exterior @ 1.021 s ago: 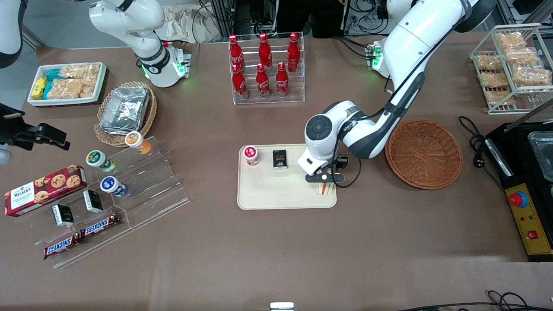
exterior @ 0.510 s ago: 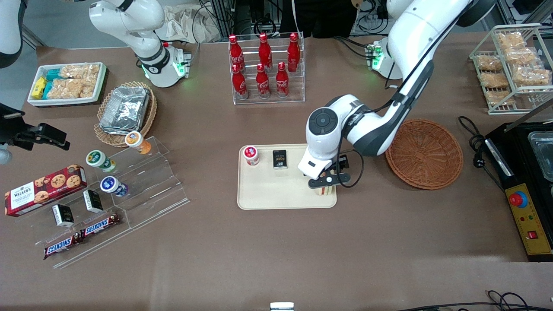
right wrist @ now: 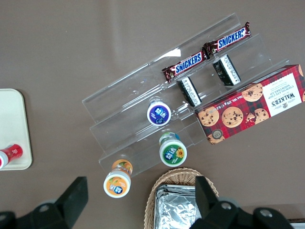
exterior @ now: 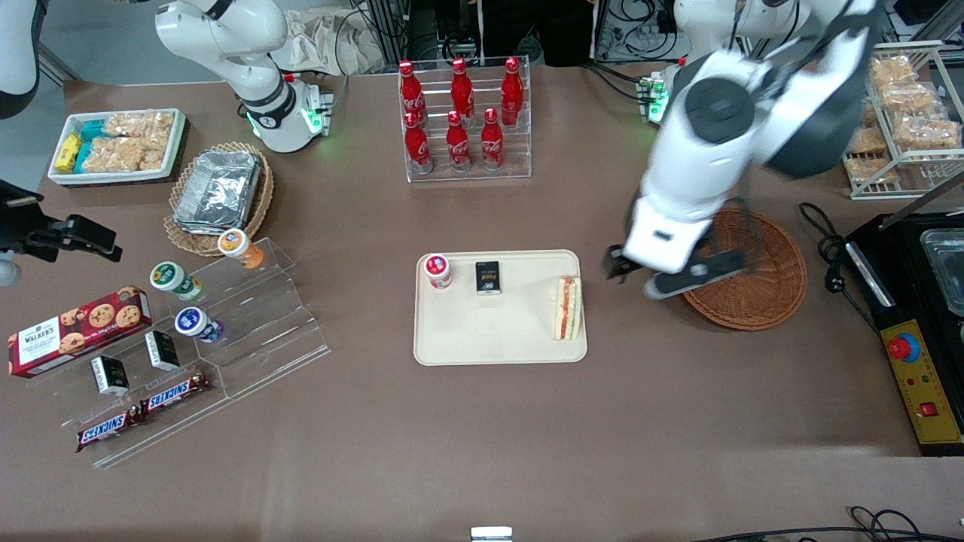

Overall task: Place sandwich from basket to tray
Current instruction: 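Lower the sandwich onto the tray and open the left gripper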

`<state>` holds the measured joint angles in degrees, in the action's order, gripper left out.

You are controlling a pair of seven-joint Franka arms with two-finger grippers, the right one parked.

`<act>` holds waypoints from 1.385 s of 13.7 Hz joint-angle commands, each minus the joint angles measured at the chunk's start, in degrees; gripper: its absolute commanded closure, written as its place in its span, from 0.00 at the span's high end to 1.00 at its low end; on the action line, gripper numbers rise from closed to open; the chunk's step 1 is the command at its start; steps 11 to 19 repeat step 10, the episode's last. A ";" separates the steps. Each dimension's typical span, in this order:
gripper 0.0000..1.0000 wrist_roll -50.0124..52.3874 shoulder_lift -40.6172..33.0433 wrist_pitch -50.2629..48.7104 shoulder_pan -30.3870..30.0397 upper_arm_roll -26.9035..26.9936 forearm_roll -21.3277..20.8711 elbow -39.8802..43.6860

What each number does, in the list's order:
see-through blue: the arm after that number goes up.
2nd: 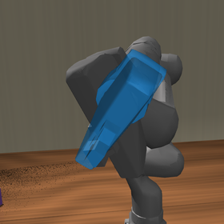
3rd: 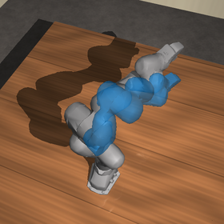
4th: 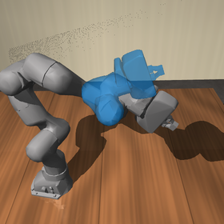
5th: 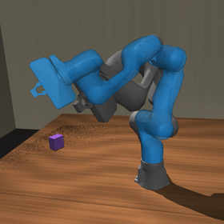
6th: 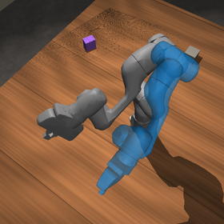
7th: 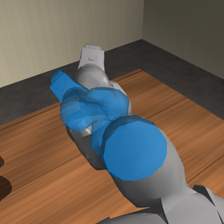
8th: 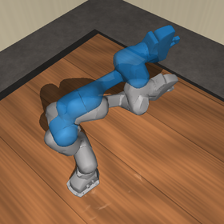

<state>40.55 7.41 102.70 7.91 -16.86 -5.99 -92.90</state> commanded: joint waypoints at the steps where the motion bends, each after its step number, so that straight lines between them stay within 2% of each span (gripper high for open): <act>1: 1.00 -17.36 -7.21 -5.29 2.10 10.93 4.58 -2.98; 5: 1.00 -33.31 -12.68 -9.97 0.80 19.48 4.59 -4.84; 8: 1.00 -34.31 -11.02 -11.90 -3.86 18.62 4.32 -1.24; 19: 1.00 -34.48 -10.66 -12.00 -4.13 18.61 4.41 -0.88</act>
